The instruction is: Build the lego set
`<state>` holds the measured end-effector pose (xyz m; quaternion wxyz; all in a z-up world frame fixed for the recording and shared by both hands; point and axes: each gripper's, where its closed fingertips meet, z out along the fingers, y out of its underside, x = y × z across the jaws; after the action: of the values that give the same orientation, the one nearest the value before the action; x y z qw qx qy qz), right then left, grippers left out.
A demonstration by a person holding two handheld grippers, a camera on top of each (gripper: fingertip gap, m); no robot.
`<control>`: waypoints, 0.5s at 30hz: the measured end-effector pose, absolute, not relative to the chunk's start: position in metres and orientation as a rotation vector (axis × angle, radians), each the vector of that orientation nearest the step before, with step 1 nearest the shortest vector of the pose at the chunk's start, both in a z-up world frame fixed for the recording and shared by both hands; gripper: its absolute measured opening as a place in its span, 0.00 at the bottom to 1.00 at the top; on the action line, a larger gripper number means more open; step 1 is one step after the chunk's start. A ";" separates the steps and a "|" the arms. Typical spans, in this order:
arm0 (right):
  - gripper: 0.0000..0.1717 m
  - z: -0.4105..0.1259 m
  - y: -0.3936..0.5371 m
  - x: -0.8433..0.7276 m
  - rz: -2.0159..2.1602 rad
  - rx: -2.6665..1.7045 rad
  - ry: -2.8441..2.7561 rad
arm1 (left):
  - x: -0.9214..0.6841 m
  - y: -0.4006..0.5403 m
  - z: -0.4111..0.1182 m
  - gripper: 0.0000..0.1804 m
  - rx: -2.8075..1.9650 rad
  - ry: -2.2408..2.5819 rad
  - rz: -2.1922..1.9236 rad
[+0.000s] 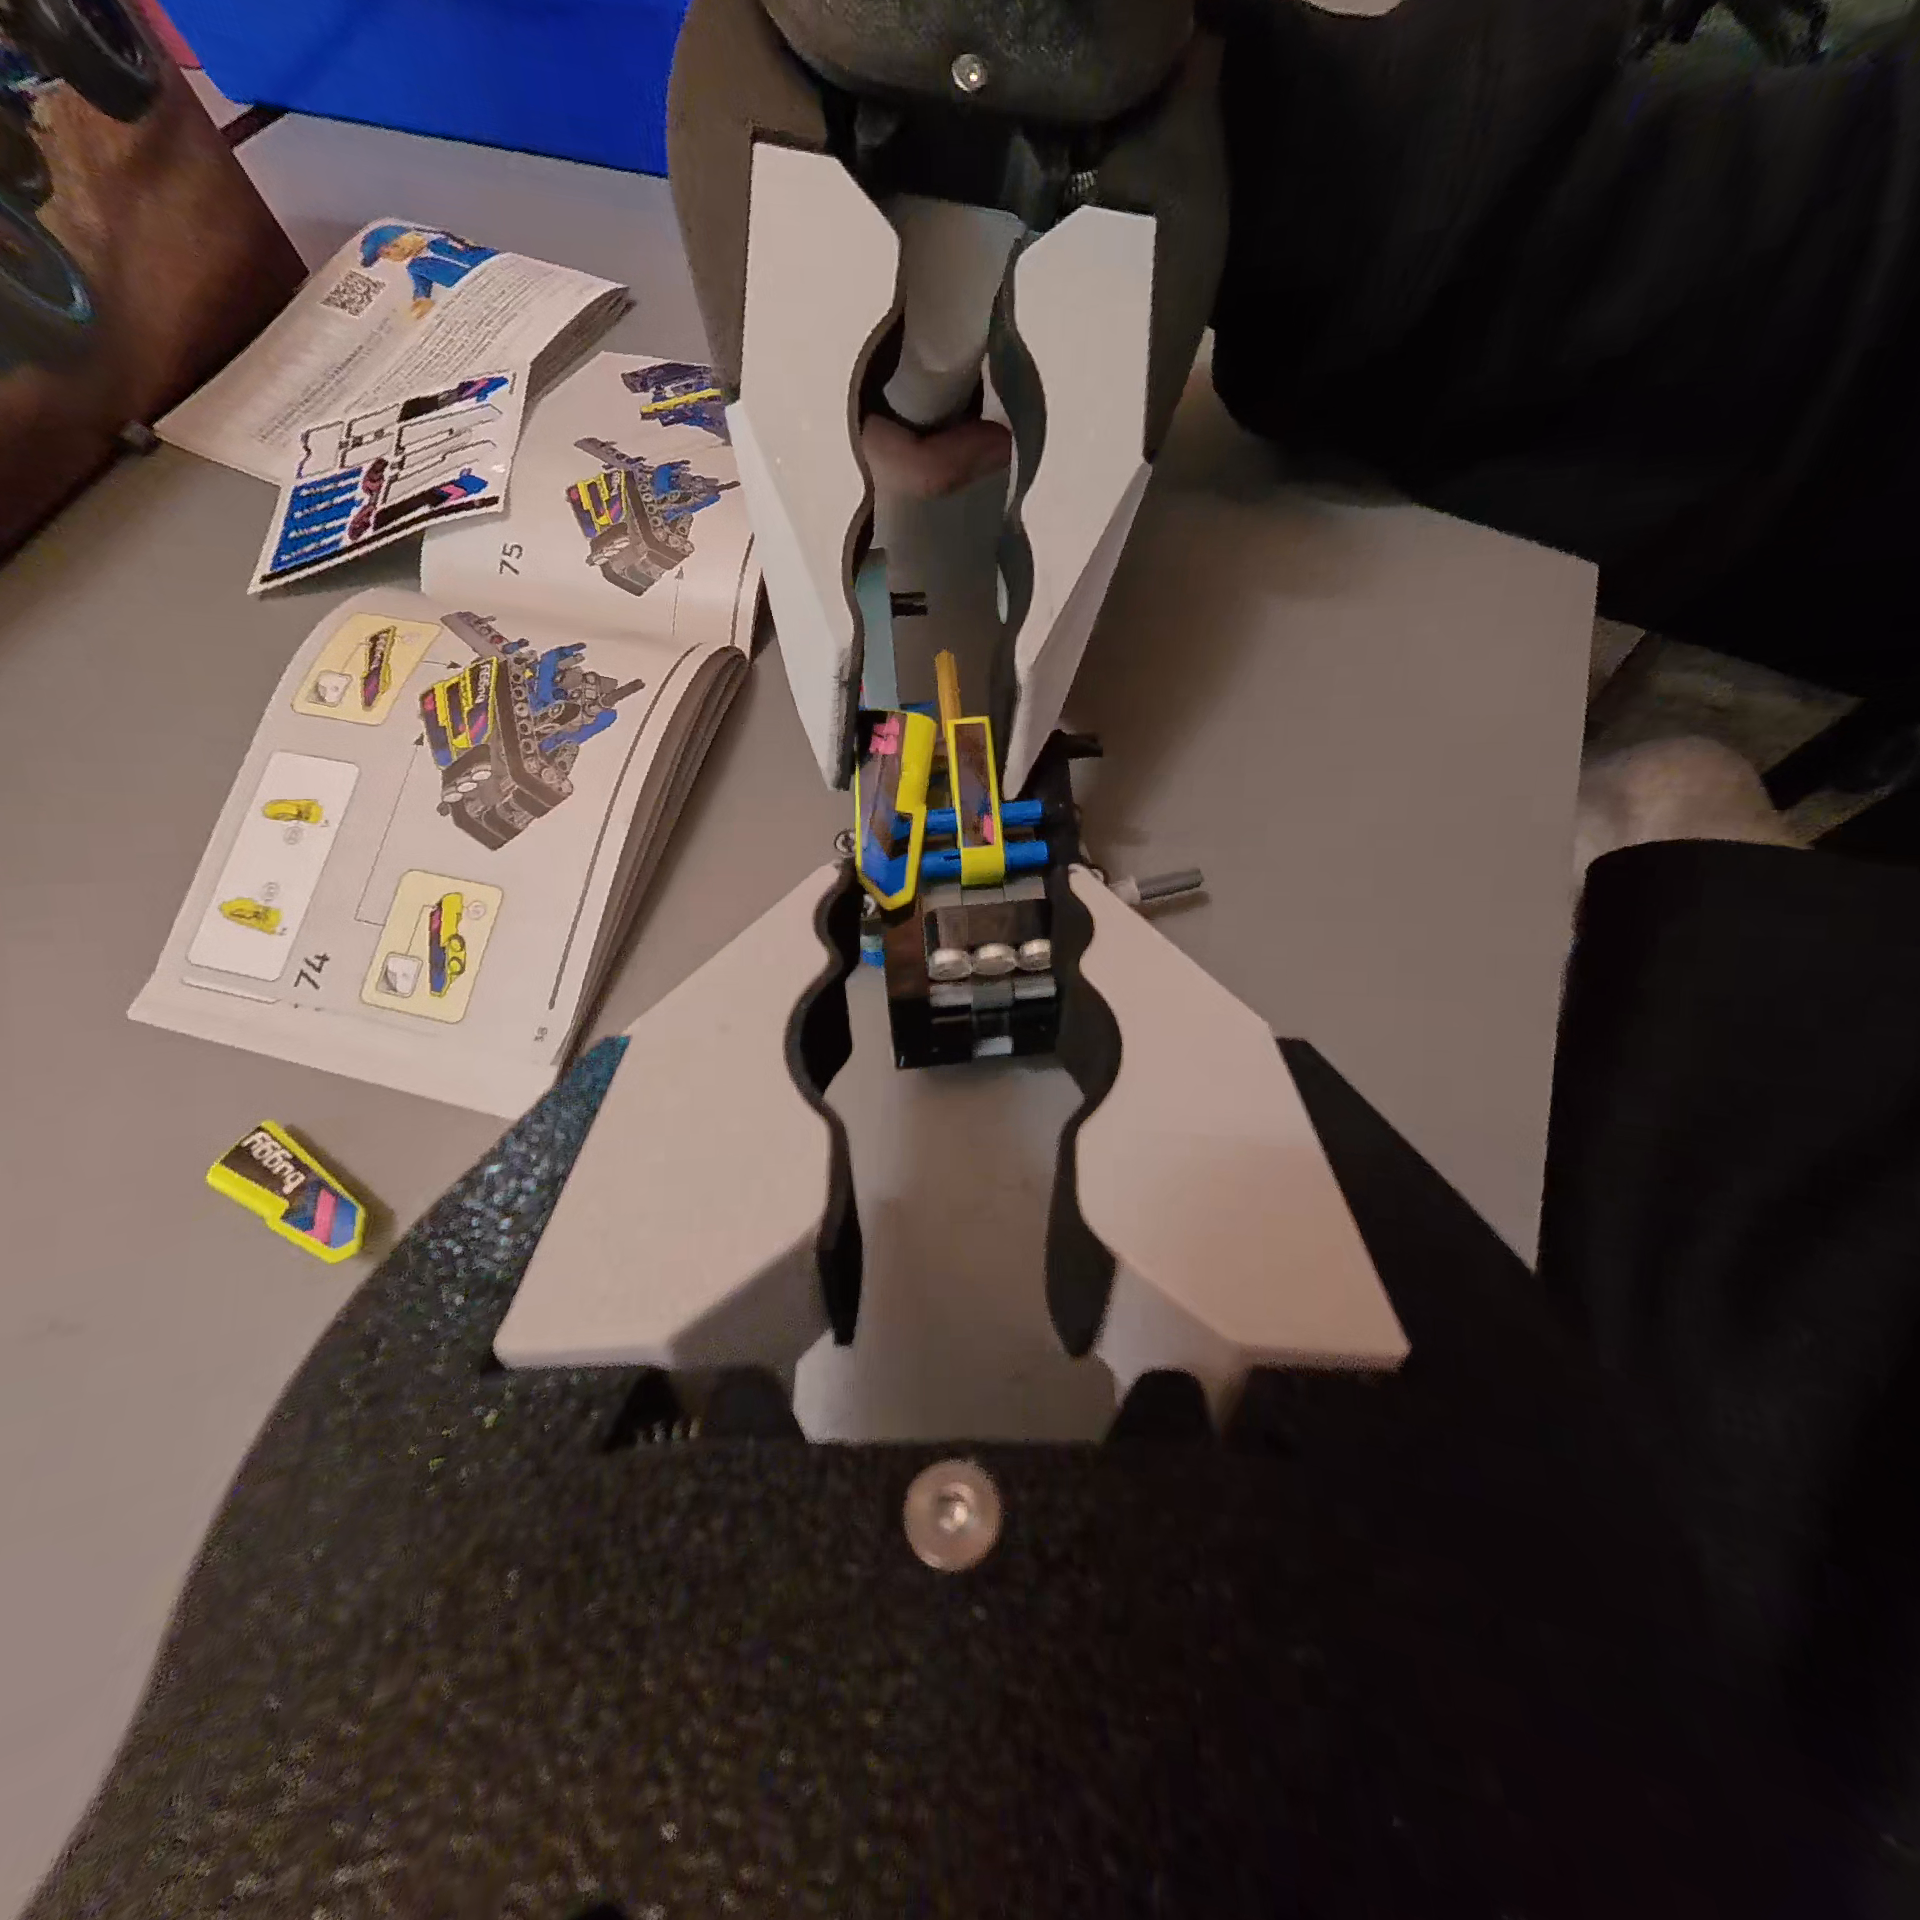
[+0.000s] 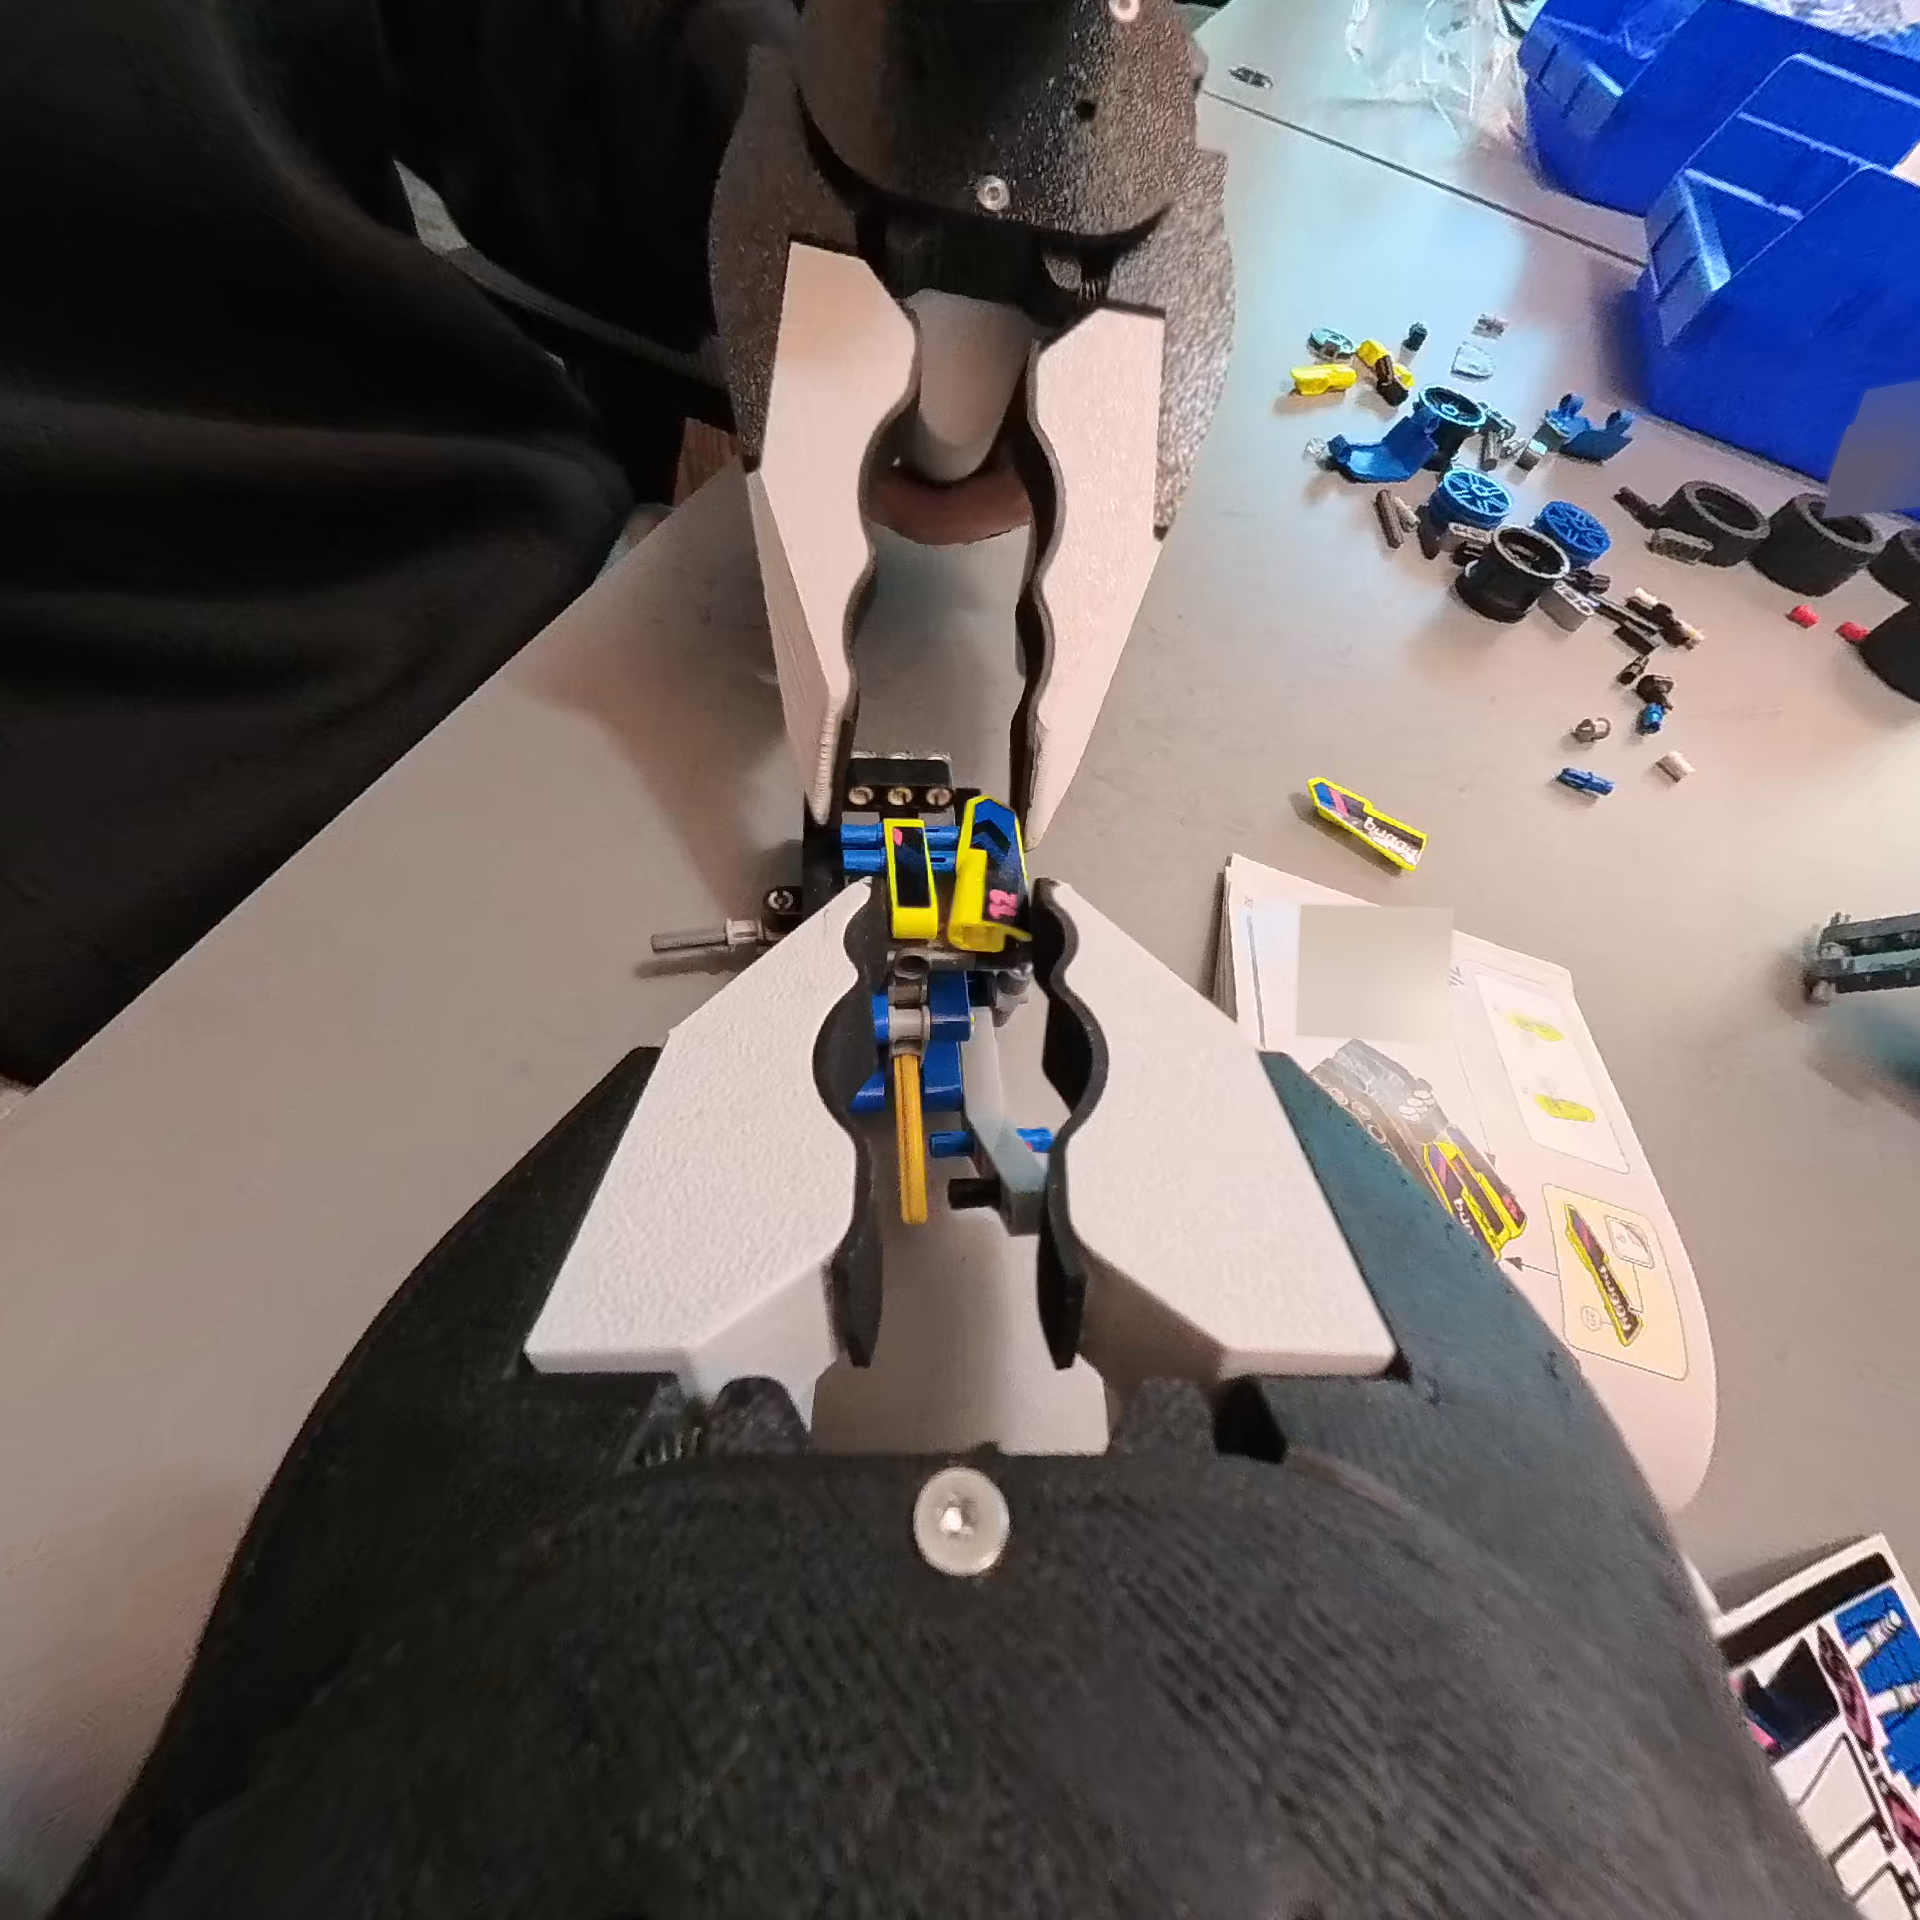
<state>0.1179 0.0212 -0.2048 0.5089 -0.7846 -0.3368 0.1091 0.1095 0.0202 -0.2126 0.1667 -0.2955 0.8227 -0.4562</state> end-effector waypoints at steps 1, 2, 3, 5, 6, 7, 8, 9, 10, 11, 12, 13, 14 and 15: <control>0.15 -0.205 0.021 0.118 0.259 -1.889 -0.811 | 0.110 0.020 -0.213 0.18 -0.863 2.340 -1.313; 0.15 -0.205 0.022 0.118 0.253 -1.888 -0.811 | 0.110 0.020 -0.213 0.18 -0.895 2.341 -1.331; 0.15 -0.204 0.022 0.118 0.244 -1.885 -0.816 | 0.110 0.020 -0.214 0.18 -0.924 2.345 -1.351; 0.15 -0.204 0.022 0.118 0.227 -1.886 -0.825 | 0.110 0.020 -0.214 0.17 -0.961 2.355 -1.379; 0.15 -0.204 0.022 0.118 0.225 -1.887 -0.826 | 0.110 0.020 -0.215 0.17 -0.969 2.363 -1.385; 0.15 -0.204 0.022 0.118 0.230 -1.891 -0.822 | 0.109 0.019 -0.215 0.17 -0.973 2.371 -1.387; 0.15 -0.205 0.022 0.118 0.233 -1.894 -0.820 | 0.109 0.019 -0.215 0.17 -0.978 2.380 -1.386; 0.15 -0.205 0.022 0.118 0.235 -1.894 -0.820 | 0.109 0.019 -0.215 0.17 -0.982 2.391 -1.382; 0.15 -0.205 0.021 0.118 0.243 -1.896 -0.815 | 0.110 0.019 -0.215 0.17 -0.976 2.399 -1.374; 0.15 -0.205 0.021 0.119 0.254 -1.897 -0.806 | 0.110 0.019 -0.215 0.17 -0.966 2.402 -1.364; 0.15 -0.205 0.021 0.119 0.266 -1.893 -0.796 | 0.110 0.019 -0.215 0.17 -0.959 2.400 -1.353; 0.15 -0.205 0.021 0.119 0.275 -1.887 -0.786 | 0.110 0.019 -0.215 0.17 -0.952 2.395 -1.342; 0.16 -0.205 0.022 0.120 0.274 -1.879 -0.779 | 0.111 0.020 -0.214 0.17 -0.938 2.388 -1.330; 0.16 -0.205 0.022 0.119 0.273 -1.874 -0.779 | 0.110 0.020 -0.214 0.16 -0.922 2.383 -1.316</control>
<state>0.1191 0.0221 -0.2049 0.5201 -0.7816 -0.3250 0.1140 0.1105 0.0204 -0.2141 0.1332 -0.3180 0.8218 -0.4536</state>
